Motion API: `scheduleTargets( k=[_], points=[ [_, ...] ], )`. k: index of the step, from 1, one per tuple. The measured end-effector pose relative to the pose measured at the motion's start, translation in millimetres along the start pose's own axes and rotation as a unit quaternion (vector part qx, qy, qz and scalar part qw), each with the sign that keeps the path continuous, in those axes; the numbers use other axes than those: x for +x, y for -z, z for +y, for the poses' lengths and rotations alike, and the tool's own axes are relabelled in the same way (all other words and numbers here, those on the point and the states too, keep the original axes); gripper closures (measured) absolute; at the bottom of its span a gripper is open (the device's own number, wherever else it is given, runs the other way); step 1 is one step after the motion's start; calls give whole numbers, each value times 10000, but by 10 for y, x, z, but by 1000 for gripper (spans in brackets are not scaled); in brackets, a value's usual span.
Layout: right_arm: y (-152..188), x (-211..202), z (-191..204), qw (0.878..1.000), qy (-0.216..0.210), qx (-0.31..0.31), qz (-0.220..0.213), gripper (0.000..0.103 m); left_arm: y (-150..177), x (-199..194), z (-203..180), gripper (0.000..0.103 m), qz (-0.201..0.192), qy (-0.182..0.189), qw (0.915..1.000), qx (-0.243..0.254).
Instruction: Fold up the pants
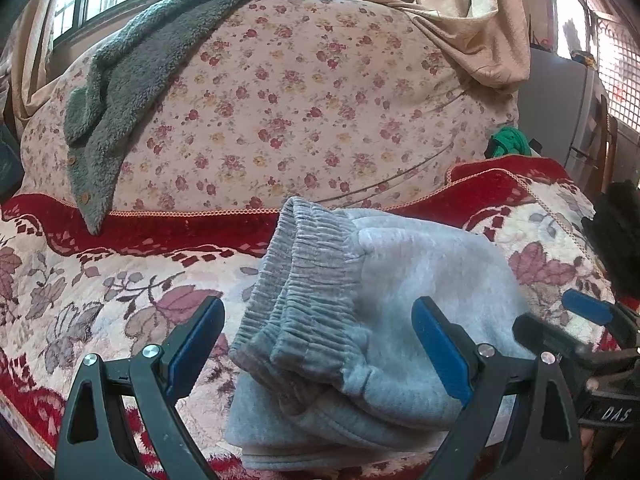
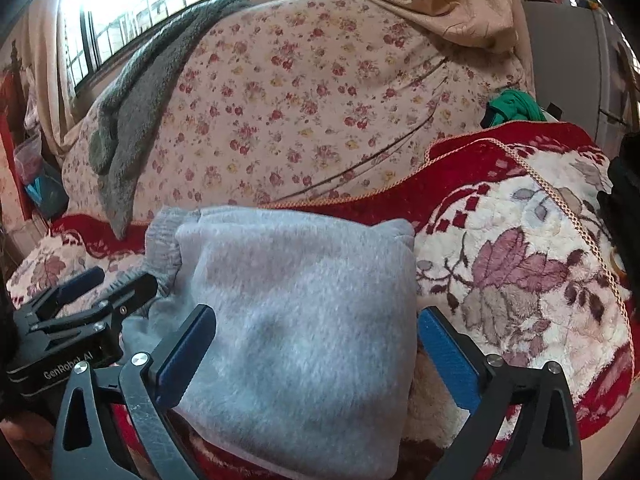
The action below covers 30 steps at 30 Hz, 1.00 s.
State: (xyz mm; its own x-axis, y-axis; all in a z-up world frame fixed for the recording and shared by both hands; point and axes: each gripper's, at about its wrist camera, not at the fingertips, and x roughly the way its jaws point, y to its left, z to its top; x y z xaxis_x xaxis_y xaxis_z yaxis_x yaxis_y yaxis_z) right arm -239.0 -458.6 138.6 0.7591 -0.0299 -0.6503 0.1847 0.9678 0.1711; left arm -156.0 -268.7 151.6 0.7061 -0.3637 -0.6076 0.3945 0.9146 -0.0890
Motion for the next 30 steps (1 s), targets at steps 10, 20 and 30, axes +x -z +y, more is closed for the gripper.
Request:
scheduleTargets(
  k=[10,20,30],
  points=[
    [-11,-62,-7,9999,125,-22,-79,0,8,-19,11,9,-40,12,10000,23],
    [-79,-145,1,9997,170,60,-135,0,-43,-82,-24,9,-100,-23,9999,-23],
    [-96,-186,25,9997,208,24,-123,0,-68,-161,-47,9,-170,-52,9998,-24]
  ],
)
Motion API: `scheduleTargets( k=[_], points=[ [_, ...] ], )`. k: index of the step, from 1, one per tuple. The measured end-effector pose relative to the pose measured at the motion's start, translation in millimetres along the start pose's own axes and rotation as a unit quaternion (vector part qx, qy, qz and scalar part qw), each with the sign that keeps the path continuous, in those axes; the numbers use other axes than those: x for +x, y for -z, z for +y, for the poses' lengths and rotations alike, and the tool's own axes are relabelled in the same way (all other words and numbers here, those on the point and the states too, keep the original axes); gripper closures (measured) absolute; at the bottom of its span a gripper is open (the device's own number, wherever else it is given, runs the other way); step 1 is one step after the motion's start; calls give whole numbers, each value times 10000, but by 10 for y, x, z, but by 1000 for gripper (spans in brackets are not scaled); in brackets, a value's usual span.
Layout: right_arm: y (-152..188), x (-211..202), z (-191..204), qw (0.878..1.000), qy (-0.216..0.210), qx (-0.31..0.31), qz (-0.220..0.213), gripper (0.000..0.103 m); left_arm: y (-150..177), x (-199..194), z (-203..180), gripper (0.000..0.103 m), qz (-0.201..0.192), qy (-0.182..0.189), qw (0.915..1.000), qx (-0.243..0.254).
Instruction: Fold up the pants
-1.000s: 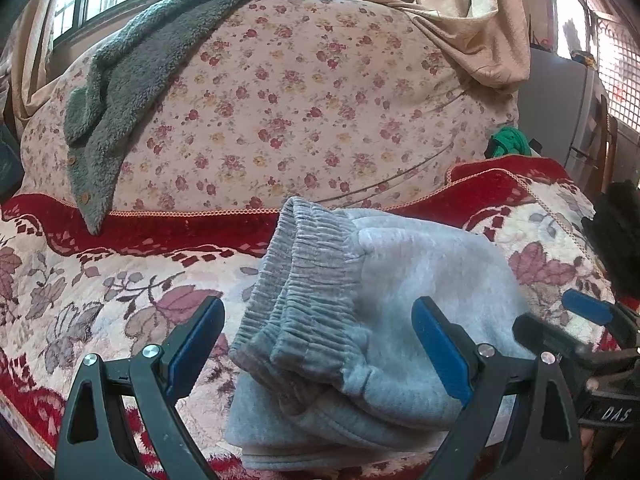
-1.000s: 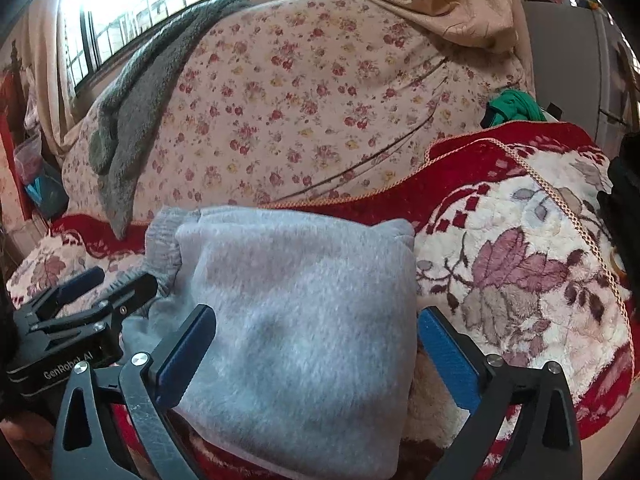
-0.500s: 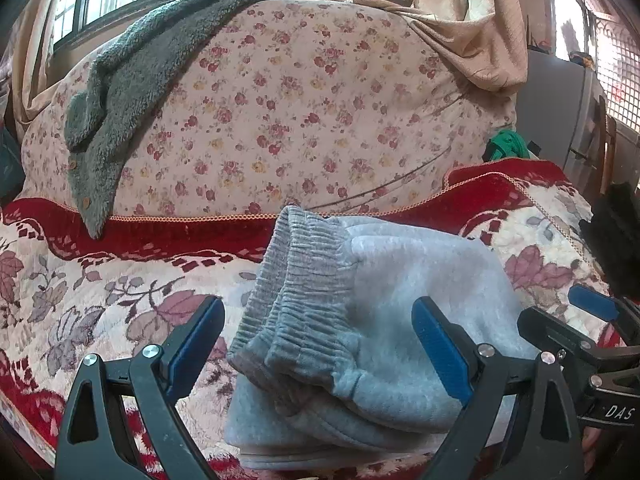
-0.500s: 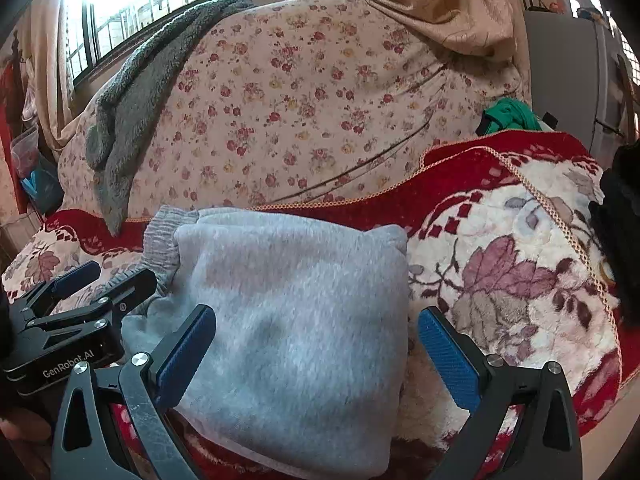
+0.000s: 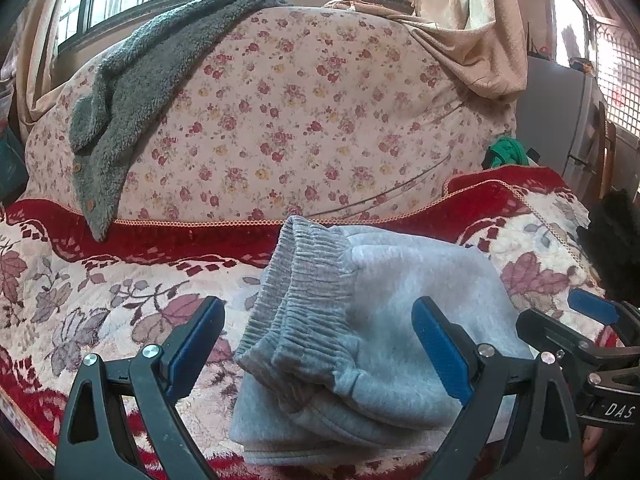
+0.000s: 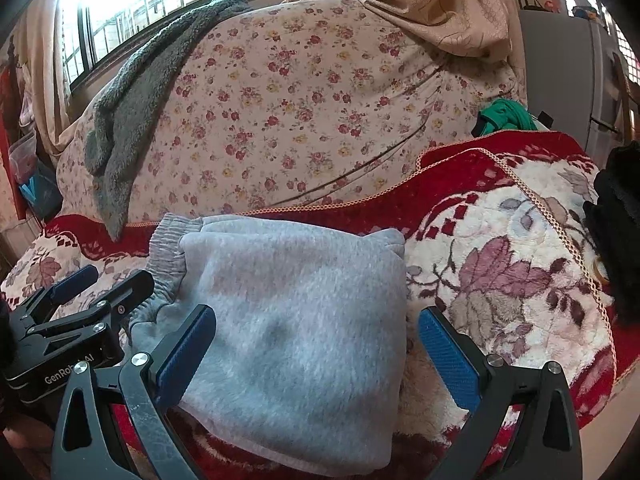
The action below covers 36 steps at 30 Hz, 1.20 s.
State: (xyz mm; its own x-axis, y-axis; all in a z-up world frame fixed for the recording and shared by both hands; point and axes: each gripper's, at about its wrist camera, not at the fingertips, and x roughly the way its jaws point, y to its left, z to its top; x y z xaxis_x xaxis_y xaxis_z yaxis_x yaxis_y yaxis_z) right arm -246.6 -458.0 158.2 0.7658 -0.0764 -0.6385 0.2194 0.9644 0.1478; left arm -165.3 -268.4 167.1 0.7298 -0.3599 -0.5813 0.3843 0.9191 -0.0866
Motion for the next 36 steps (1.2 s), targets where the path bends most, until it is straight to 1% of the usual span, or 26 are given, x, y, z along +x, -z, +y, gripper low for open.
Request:
scheduleTargets(
  k=[19,31,36],
  points=[
    [37,-151,50,10000,-23,-65,-29,0,-30,-191,-139,9,-127,-24,9999,63],
    [82,-179,35,10000,-59,-77,23,0,-30,-186,-152,9,-105,-32,9999,57],
    [40,-158,16,10000,-68,-32,-22,0,-32,-180,-169,9,-99,-31,9999,50]
  ],
)
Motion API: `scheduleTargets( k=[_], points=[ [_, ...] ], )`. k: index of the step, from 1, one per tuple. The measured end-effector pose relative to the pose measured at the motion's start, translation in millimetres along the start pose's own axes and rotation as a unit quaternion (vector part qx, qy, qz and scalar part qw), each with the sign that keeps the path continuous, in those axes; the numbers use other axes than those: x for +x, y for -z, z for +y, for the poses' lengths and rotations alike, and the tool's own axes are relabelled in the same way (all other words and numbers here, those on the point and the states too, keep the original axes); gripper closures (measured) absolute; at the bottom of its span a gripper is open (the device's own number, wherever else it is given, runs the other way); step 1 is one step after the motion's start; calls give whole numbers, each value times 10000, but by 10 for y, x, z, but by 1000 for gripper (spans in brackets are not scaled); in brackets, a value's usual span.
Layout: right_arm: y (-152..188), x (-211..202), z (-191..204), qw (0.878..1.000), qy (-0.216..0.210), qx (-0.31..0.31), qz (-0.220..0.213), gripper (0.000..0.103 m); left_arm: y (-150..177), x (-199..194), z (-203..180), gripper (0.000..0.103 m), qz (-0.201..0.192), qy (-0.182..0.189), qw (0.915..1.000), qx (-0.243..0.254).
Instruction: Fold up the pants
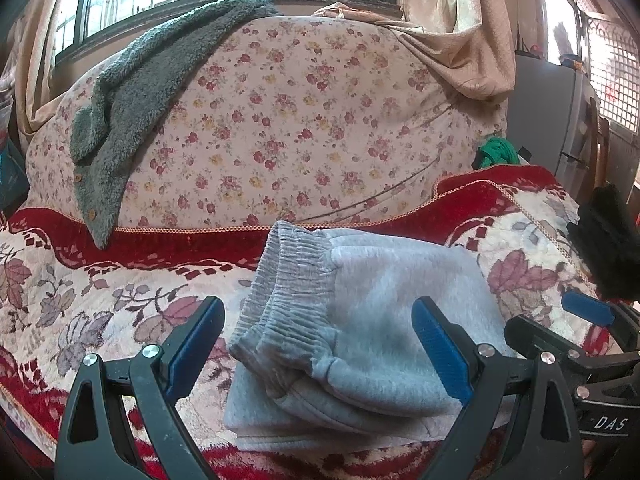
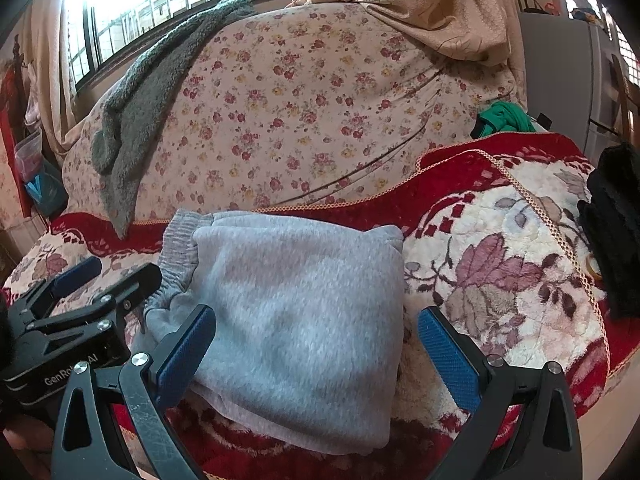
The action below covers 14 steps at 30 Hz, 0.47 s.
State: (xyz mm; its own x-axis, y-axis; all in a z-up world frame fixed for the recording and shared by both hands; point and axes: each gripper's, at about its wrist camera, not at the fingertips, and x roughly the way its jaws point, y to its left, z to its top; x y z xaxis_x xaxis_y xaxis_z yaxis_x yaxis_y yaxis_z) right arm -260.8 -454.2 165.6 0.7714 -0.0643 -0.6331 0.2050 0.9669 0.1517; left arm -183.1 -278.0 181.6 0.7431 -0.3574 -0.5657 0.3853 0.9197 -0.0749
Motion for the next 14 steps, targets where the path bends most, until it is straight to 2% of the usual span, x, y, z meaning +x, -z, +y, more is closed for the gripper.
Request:
scheduleTargets(
  k=[9,14],
  points=[
    [13,58,-25,9999,-1,-4,119,0,67,-25,-33,9,-178,80,9997,130],
    [14,73,-1,9999,1,-26,142,0,66,7,35,9,-49,60,10000,51]
  ],
)
